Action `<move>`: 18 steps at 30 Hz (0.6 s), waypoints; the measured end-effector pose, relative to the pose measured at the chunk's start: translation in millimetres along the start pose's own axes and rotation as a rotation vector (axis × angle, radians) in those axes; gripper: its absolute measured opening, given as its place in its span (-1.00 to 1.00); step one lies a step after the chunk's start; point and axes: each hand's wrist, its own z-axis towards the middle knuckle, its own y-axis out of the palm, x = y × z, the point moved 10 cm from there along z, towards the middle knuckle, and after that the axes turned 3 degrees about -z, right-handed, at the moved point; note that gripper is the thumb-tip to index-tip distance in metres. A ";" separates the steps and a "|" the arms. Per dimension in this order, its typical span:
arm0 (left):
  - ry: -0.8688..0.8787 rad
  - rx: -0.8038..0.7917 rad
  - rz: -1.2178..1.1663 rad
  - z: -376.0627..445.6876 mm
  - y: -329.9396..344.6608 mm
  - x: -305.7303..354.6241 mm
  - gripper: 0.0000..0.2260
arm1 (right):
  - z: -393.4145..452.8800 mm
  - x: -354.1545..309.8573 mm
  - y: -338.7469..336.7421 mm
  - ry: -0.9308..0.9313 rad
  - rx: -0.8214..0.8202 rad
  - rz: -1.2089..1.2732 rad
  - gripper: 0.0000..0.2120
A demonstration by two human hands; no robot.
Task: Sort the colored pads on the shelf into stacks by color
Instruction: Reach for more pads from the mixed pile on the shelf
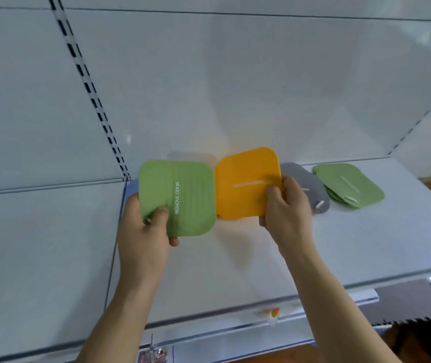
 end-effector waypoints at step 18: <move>-0.030 -0.057 -0.029 -0.5 58.2 -2.7 -0.79 | -25.9 -1.5 -5.5 -0.641 0.157 -0.707 -0.75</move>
